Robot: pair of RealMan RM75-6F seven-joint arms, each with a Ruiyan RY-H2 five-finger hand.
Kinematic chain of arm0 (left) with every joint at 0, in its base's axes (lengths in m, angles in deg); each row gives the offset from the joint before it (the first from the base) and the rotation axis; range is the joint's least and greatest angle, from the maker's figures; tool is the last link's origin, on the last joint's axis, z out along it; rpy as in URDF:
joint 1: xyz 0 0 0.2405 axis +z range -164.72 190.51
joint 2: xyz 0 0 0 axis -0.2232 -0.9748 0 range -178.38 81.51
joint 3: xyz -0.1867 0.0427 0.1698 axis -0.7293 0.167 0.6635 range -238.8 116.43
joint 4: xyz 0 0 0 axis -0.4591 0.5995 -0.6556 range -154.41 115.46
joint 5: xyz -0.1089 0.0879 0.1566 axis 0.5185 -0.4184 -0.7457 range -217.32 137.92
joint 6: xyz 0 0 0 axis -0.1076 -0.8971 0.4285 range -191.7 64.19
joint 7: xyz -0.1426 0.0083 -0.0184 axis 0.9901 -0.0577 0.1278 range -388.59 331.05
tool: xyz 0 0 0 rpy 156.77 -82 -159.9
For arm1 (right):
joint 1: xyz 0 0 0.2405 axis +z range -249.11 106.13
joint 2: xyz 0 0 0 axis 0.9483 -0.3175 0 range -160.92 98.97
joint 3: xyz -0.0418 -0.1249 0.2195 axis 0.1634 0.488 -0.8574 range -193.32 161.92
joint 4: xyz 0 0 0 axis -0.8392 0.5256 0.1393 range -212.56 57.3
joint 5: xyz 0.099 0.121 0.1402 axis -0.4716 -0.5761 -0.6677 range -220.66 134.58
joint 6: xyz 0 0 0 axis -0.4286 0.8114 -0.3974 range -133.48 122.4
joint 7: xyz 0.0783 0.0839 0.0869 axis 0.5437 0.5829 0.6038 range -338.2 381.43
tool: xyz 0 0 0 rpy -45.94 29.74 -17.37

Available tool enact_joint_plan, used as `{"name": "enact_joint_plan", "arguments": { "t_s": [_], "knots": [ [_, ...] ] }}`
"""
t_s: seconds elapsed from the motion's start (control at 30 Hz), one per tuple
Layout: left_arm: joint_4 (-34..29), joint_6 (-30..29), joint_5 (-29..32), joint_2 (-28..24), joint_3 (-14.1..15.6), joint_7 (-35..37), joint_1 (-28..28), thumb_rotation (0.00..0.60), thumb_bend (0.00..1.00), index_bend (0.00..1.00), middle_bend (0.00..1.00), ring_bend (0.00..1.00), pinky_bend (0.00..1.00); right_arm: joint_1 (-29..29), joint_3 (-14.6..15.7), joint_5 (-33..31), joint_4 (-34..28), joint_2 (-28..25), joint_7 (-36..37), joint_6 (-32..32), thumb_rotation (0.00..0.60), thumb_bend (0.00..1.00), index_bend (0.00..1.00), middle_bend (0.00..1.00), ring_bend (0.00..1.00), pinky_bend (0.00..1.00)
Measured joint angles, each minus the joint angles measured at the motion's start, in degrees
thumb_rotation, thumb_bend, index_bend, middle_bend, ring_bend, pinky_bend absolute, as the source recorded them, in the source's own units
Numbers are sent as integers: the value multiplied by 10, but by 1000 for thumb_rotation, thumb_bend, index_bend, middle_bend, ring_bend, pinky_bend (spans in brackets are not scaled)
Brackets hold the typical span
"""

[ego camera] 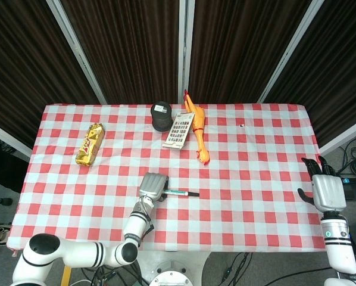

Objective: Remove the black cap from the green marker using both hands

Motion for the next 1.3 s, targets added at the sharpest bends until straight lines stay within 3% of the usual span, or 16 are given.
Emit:
{"name": "enact_joint_plan", "arguments": {
  "t_s": [0.33,0.63,1.3],
  "knots": [
    [-3,11,9,-5,2,-6,-2,600,298,551,580,1000,1000,0,1,0,0,0,-1,1,600,155,142,168,0,202],
    [-7,7,5,-8,2,0,-1,600,398,598,625,1000,1000,0,0,1,0,-2,2,1,600,156,143,168,0,202],
    [-71,-18,-29,-50,-20,40,7,600,445,633,660,1000,1000,7,-2,7,-14,-6,-6,1,600,156,142,182,0,202]
  ]
}}
